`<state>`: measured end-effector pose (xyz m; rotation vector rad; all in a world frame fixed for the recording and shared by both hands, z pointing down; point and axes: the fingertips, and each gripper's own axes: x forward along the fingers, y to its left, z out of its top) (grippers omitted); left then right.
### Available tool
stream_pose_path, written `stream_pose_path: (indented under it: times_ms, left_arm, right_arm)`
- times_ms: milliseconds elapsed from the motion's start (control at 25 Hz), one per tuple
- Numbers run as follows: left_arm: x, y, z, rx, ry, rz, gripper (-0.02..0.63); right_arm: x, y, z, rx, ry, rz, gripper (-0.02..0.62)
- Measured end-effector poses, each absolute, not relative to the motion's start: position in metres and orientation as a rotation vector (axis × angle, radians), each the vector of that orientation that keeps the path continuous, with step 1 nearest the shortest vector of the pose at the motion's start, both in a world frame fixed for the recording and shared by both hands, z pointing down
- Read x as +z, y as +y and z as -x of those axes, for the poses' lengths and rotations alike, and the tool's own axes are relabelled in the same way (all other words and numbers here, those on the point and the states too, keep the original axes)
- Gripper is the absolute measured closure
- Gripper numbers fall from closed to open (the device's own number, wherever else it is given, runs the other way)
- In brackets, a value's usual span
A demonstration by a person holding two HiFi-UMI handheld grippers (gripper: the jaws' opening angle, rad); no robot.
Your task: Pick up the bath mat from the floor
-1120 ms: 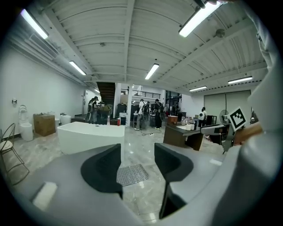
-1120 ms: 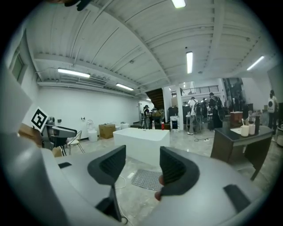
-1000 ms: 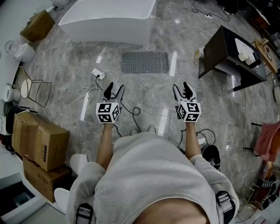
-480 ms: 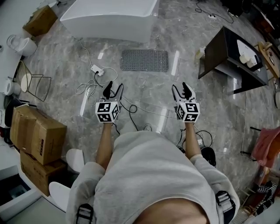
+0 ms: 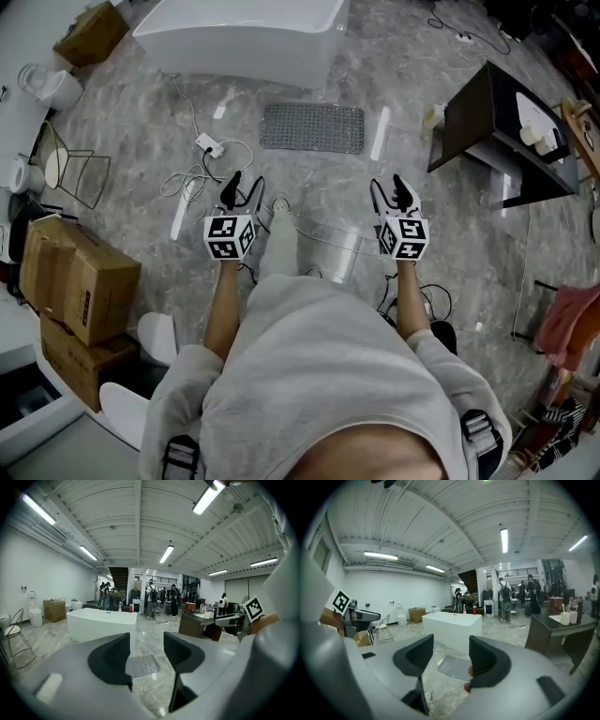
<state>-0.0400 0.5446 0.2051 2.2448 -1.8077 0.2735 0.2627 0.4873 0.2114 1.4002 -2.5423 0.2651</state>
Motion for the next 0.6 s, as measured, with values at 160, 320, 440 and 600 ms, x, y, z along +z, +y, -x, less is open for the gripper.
stream_pose_path:
  times_ms: [160,320,440,600]
  left_arm:
    - [0.21,0.529,0.043,0.281,-1.799,-2.247,0.382]
    - [0.217,0.506,0.044,0.275,-1.781,-2.253,0.382]
    - [0.222,0.481,0.046,0.27,-1.764,-2.258,0.382]
    - [0.228,0.44,0.05,0.264,-1.738,-2.261,0.382]
  right_arm:
    - [0.214,0.472,-0.26,0.264,-2.534,-1.411,0.382]
    - [0.218,0.455,-0.258,0.262,-2.521,-1.418,0.382]
    - [0.221,0.436,-0.254,0.263,-2.509,-1.422,0.382]
    - [0.225,0.399,-0.248,0.267,-2.491,-1.427,0.382]
